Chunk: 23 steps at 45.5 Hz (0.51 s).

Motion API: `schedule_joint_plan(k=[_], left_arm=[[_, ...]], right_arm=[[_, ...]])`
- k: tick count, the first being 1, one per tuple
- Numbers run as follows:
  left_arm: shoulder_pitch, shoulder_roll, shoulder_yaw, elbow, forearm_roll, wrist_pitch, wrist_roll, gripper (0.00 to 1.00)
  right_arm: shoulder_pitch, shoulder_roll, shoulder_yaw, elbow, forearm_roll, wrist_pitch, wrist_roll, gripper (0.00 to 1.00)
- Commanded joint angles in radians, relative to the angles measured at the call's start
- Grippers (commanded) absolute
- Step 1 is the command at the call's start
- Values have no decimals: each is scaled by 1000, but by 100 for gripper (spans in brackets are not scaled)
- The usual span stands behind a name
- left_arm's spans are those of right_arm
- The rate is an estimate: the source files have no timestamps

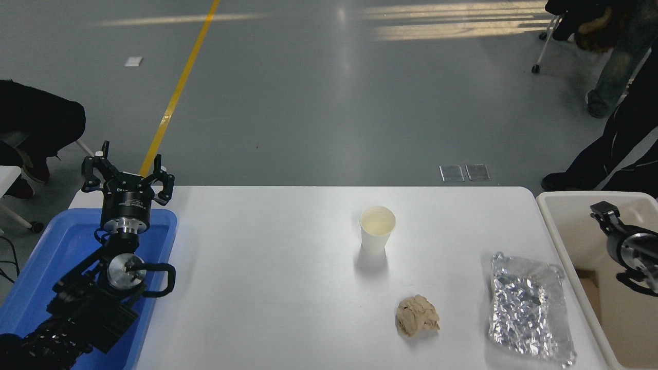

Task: Pick up paper cup place in dustbin

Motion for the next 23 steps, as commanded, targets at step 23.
schedule_joint_plan(k=[23], left_arm=[[4, 0, -2, 0, -4, 2, -2, 99]], right_arm=[[1559, 245, -743, 1003, -40, 623, 7, 100]])
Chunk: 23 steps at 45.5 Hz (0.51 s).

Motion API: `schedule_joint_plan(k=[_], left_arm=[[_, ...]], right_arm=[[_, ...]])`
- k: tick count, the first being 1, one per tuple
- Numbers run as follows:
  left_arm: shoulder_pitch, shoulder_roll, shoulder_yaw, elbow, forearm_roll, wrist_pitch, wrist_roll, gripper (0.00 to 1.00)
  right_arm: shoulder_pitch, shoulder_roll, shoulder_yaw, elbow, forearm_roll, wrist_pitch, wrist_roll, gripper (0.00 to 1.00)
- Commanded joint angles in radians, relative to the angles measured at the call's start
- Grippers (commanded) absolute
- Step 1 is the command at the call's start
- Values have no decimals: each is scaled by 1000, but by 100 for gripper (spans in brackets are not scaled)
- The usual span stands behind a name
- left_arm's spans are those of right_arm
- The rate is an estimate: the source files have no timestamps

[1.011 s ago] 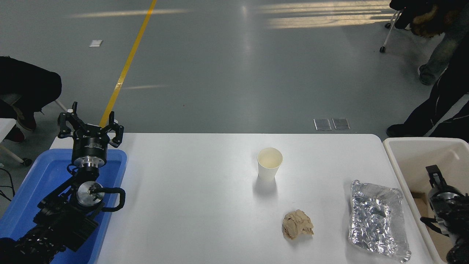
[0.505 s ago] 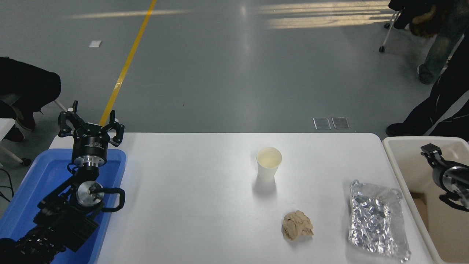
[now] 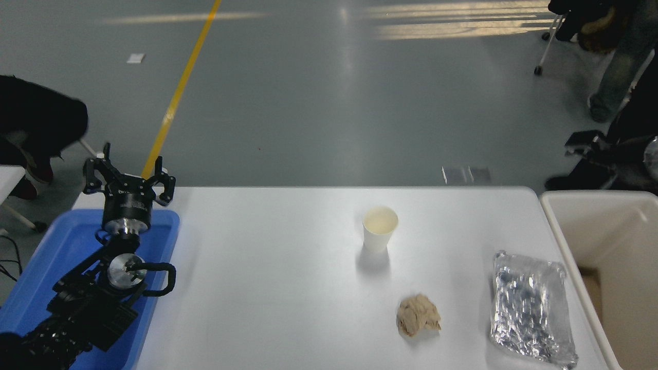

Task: Pick up paper cup place in dustbin

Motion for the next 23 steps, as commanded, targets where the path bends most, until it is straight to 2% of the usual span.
schedule_joint_plan(k=[1, 9, 23], left_arm=[[2, 1, -2, 0, -2, 3, -1, 99], [2, 1, -4, 0, -2, 5, -1, 99], [2, 0, -5, 0, -2, 6, -3, 99]], right_arm=[[430, 116, -59, 206, -2, 339, 1, 100], [611, 168, 12, 241, -2, 517, 7, 100], [609, 212, 112, 241, -2, 520, 10, 100]])
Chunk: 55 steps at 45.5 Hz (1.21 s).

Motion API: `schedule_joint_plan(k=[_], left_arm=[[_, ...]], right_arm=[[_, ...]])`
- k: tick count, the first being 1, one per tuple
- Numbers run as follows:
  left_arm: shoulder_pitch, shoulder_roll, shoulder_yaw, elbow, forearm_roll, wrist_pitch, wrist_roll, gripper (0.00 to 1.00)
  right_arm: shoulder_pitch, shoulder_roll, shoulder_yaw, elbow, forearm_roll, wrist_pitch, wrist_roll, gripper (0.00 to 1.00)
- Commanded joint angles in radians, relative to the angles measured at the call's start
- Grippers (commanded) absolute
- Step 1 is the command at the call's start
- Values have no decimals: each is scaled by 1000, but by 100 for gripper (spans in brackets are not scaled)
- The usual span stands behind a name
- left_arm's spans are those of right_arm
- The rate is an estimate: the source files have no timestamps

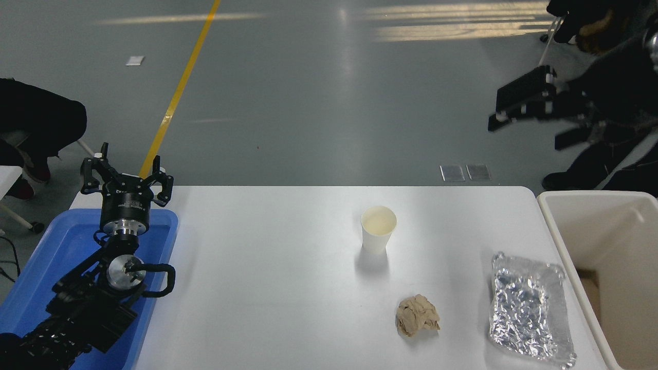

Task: Pick up paper cup place in dustbin

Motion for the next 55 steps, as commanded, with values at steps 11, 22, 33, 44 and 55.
schedule_joint_plan(k=[11, 22, 33, 44, 55], left_arm=[[1, 0, -1, 0, 0, 1, -1, 99], [0, 0, 0, 0, 0, 1, -1, 99], [0, 0, 0, 0, 0, 1, -1, 99], [0, 0, 2, 0, 0, 1, 1, 99], [-2, 0, 2, 0, 0, 1, 1, 99]], right_arm=[[-24, 53, 47, 23, -5, 62, 0, 100], [-401, 62, 21, -52, -47, -172, -10, 100], [-743, 115, 85, -236, -36, -352, -8, 100], [-1000, 168, 232, -432, -30, -407, -8, 100], [-1193, 257, 309, -674, 104, -441, -10, 100]])
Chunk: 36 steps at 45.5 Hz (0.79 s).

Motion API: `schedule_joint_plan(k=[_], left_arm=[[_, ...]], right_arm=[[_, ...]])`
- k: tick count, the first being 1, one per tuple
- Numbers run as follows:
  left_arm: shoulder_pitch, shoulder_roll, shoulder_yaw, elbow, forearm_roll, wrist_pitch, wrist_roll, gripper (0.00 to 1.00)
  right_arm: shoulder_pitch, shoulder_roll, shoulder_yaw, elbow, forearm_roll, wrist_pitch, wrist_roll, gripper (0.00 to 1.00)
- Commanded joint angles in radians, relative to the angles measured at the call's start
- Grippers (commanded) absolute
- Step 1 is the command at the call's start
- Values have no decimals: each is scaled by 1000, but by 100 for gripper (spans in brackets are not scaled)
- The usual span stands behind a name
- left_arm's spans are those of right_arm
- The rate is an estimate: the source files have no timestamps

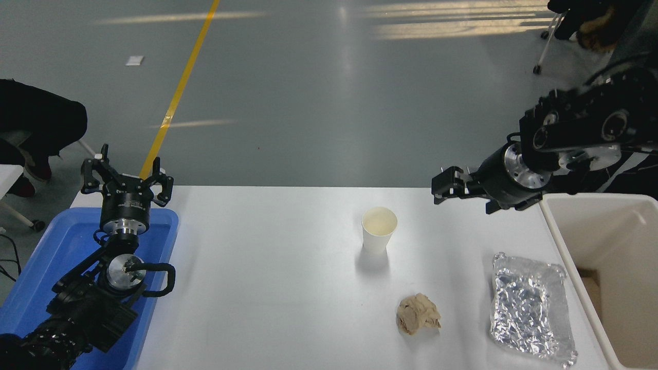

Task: Pick up paper cup place in dustbin

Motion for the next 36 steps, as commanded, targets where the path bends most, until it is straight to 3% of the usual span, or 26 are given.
schedule_joint_plan(k=[1, 12, 36], left_arm=[[-2, 0, 0, 0, 0, 0, 0, 99], [-2, 0, 0, 0, 0, 0, 0, 99], [-2, 0, 0, 0, 0, 0, 0, 99]], right_arm=[[-216, 83, 80, -232, 106, -42, -1, 100], [-382, 198, 81, -445, 109, -59, -1, 100], [-545, 198, 75, -608, 85, -62, -1, 100]])
